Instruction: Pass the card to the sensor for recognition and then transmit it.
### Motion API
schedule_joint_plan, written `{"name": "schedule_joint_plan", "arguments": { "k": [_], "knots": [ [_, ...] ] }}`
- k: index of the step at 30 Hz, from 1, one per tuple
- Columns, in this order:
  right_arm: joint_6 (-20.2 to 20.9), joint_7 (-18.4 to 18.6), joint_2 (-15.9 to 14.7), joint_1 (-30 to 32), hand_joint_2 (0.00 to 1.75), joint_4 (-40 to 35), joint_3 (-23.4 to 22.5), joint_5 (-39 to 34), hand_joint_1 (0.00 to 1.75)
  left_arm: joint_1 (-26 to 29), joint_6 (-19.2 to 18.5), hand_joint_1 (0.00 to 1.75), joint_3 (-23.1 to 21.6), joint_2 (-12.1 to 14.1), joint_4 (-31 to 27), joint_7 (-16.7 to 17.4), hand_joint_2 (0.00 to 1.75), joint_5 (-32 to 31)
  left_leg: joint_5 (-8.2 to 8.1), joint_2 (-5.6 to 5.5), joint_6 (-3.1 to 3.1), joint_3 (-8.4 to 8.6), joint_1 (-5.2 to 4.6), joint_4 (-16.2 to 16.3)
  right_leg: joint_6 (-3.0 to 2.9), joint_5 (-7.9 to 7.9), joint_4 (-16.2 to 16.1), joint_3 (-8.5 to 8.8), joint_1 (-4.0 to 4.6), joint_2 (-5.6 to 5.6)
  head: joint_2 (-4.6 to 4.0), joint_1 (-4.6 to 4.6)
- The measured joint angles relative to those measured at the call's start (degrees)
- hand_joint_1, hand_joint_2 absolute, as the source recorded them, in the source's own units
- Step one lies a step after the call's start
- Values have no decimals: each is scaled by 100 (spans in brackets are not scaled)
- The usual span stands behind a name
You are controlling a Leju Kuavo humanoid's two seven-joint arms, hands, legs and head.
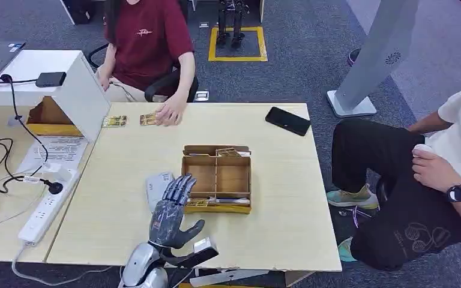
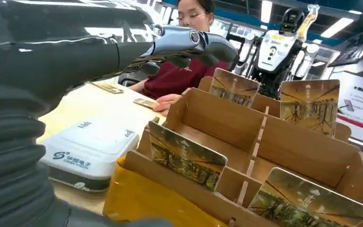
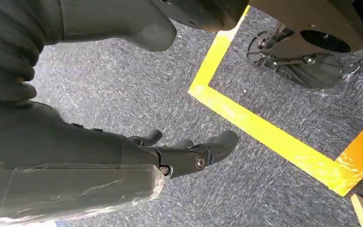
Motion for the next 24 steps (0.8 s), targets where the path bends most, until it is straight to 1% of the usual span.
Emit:
{"name": "schedule_joint_plan", "arguments": {
  "k": [8,14,24],
  "knots": [
    [-44,22,2,-1,175,0,22,-76,0,-11,0,175,59,-2,33,2,175,39,0,0,0,0,0,0,0,0,0,0,0,0,0,2],
    [-37,44,2,-2,175,-2,26,-70,0,-62,20,175,70,-2,66,37,175,186,0,0,0,0,0,0,0,0,0,0,0,0,0,0],
    [-37,44,2,-4,175,-7,46,-74,0,-106,26,175,77,0,118,7,175,186,0,0,0,0,0,0,0,0,0,0,0,0,0,0]
  ]
}}
